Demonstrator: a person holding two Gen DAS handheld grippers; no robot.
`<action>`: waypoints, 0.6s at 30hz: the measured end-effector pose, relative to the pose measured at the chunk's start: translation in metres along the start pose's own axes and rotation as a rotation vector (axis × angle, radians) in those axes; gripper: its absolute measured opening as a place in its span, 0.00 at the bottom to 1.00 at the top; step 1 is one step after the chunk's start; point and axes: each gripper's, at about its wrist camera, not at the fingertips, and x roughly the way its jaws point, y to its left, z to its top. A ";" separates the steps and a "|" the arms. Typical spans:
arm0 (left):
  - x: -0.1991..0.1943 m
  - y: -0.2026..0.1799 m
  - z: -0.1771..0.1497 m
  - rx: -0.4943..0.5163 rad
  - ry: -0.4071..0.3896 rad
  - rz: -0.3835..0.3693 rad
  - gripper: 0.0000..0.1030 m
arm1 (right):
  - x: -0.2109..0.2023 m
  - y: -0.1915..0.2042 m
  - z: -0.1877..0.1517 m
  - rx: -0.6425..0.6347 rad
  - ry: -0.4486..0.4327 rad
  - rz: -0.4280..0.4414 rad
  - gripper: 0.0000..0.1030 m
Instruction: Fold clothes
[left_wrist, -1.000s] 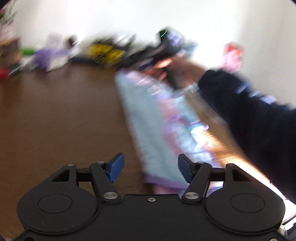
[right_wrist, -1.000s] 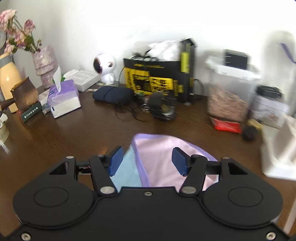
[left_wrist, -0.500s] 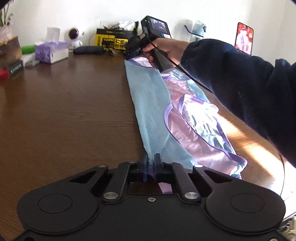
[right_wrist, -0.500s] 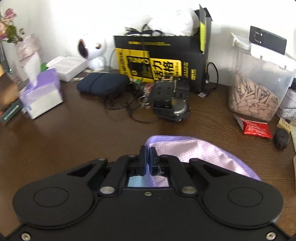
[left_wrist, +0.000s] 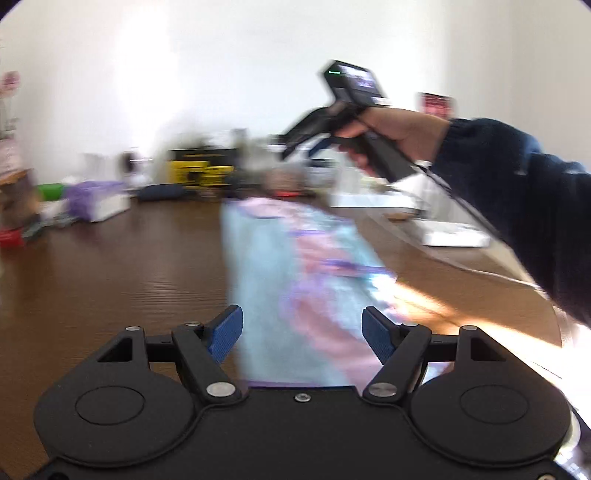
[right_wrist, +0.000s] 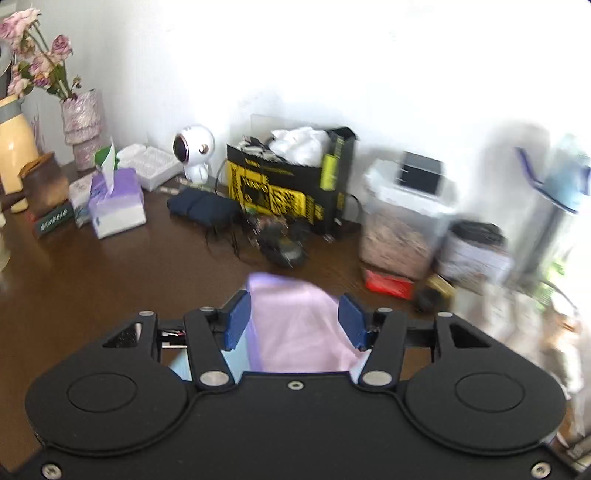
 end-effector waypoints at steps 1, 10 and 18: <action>0.005 -0.014 -0.002 0.026 0.004 -0.053 0.68 | -0.006 -0.006 -0.007 0.003 0.015 -0.013 0.58; 0.067 -0.066 -0.019 0.120 0.138 -0.058 0.68 | -0.008 -0.058 -0.084 0.184 0.158 0.014 0.58; 0.075 -0.057 -0.023 0.103 0.171 -0.022 0.46 | 0.024 -0.068 -0.102 0.248 0.188 0.005 0.48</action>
